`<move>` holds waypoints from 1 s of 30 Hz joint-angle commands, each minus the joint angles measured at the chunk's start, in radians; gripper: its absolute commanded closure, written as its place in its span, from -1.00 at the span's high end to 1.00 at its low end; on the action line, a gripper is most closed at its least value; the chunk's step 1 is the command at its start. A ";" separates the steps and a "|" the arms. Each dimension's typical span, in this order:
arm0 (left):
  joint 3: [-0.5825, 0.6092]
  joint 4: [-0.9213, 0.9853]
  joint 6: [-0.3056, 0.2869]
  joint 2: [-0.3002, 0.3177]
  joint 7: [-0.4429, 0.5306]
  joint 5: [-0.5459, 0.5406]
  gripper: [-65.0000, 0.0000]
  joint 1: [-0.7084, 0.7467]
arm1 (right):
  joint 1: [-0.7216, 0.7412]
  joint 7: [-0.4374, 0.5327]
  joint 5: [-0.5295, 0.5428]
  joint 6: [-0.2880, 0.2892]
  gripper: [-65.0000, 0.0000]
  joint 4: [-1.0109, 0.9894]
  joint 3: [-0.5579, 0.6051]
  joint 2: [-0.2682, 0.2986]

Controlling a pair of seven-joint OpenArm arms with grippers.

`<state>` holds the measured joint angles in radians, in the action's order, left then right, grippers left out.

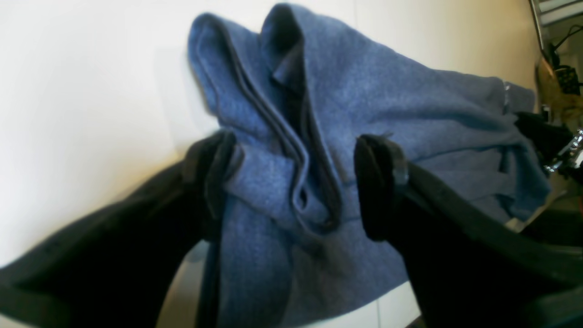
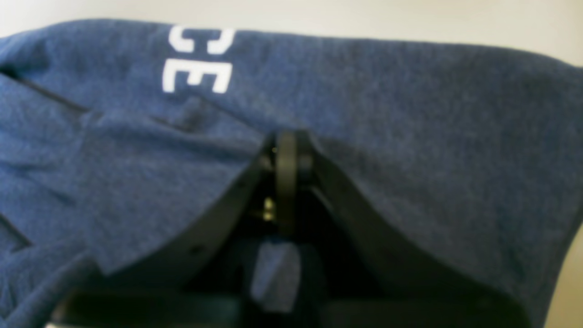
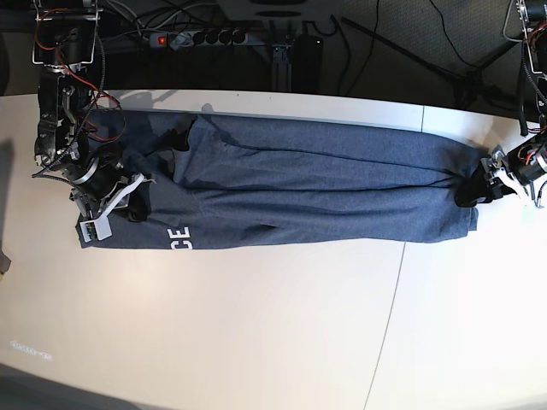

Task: Fold the T-shirt properly
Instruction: 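Pinch the folded hem end layers with the left gripper and lift, then carry the hem end with the left gripper toward the right gripper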

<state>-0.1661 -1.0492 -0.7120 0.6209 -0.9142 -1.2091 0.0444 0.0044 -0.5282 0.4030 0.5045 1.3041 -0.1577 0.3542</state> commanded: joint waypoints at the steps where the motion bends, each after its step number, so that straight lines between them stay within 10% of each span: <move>1: 0.005 0.002 0.014 0.008 -0.031 0.078 0.37 0.003 | 0.000 -0.056 -0.028 0.076 -1.00 -0.002 -0.004 0.014; 3: 0.005 0.002 0.014 0.008 -0.019 0.077 0.14 0.003 | 0.001 -0.056 -0.028 0.076 -1.00 -0.002 -0.004 0.014; 7: 0.005 0.002 0.014 0.008 0.005 0.115 -1.00 0.003 | 0.000 -0.056 -0.028 0.076 -1.00 -0.002 -0.004 0.014; 21: -0.004 0.002 0.014 0.009 0.099 0.203 -1.00 0.003 | 0.001 0.001 0.092 0.076 -1.00 0.092 -0.004 0.014; 30: -0.206 0.002 0.014 0.022 0.099 0.212 -1.00 0.003 | 0.001 0.000 0.091 0.076 -1.00 0.252 -0.007 0.014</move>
<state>-0.3634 -1.0363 -0.7113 0.6136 -0.8337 -0.9833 0.0597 -0.0082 -0.5491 0.4805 0.5056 1.5368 -0.1570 0.3542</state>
